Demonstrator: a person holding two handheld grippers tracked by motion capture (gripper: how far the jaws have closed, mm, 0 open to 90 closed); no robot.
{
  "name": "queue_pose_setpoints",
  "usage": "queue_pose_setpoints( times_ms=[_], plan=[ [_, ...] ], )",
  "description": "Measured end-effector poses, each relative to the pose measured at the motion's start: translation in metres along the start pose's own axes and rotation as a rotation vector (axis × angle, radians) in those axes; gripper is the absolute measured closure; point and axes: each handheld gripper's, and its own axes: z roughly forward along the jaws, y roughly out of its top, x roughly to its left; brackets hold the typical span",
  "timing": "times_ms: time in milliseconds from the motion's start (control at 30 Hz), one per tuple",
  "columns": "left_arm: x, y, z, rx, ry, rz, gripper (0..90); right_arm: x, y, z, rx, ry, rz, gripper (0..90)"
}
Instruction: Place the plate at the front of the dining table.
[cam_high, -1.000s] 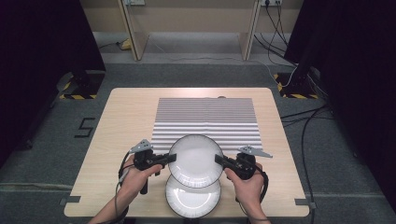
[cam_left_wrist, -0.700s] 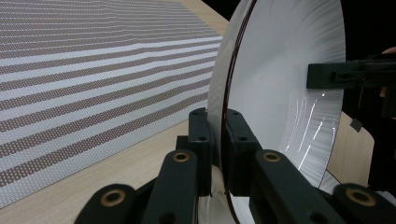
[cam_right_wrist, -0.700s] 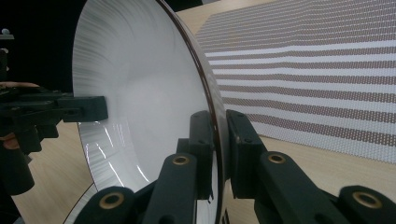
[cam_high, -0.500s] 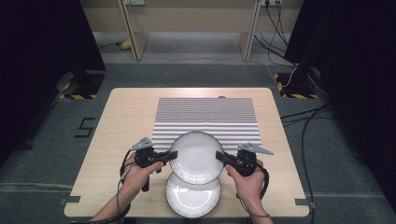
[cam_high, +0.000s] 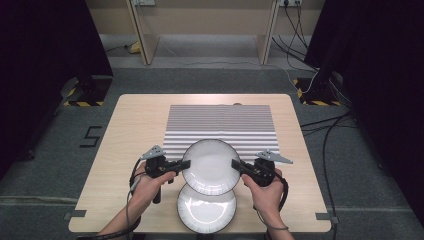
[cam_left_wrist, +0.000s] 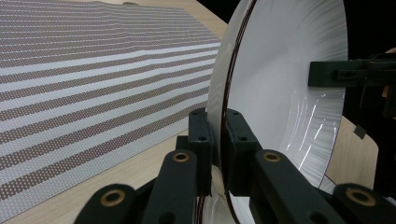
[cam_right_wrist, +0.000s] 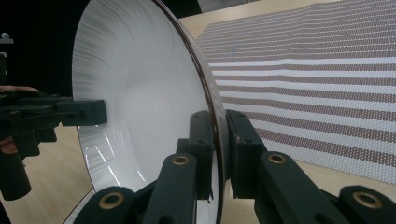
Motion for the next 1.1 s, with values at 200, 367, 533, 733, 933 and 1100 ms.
queue_pose_setpoints(
  times_ms=[200,367,533,733,933,1100],
  plan=[
    [0.000,0.002,0.001,-0.003,0.001,0.001,82.4,-0.001,0.003,0.000,-0.003,-0.002,-0.004,81.6],
    [0.000,0.005,0.002,-0.006,0.001,0.000,82.5,-0.001,0.006,0.000,-0.011,-0.008,-0.009,81.6],
    [0.001,0.007,0.003,-0.009,0.001,0.000,82.5,-0.002,0.008,0.001,-0.014,-0.008,-0.007,81.5],
    [0.002,0.010,0.005,-0.015,0.004,-0.005,82.4,-0.003,0.012,0.003,-0.016,-0.011,-0.010,81.4],
    [0.004,0.013,0.007,-0.016,0.006,-0.003,82.5,-0.004,0.016,0.004,-0.023,-0.015,-0.016,81.3],
    [0.005,0.015,0.009,-0.015,0.009,-0.006,82.4,-0.006,0.018,0.006,-0.026,-0.019,-0.015,81.2]
  ],
)
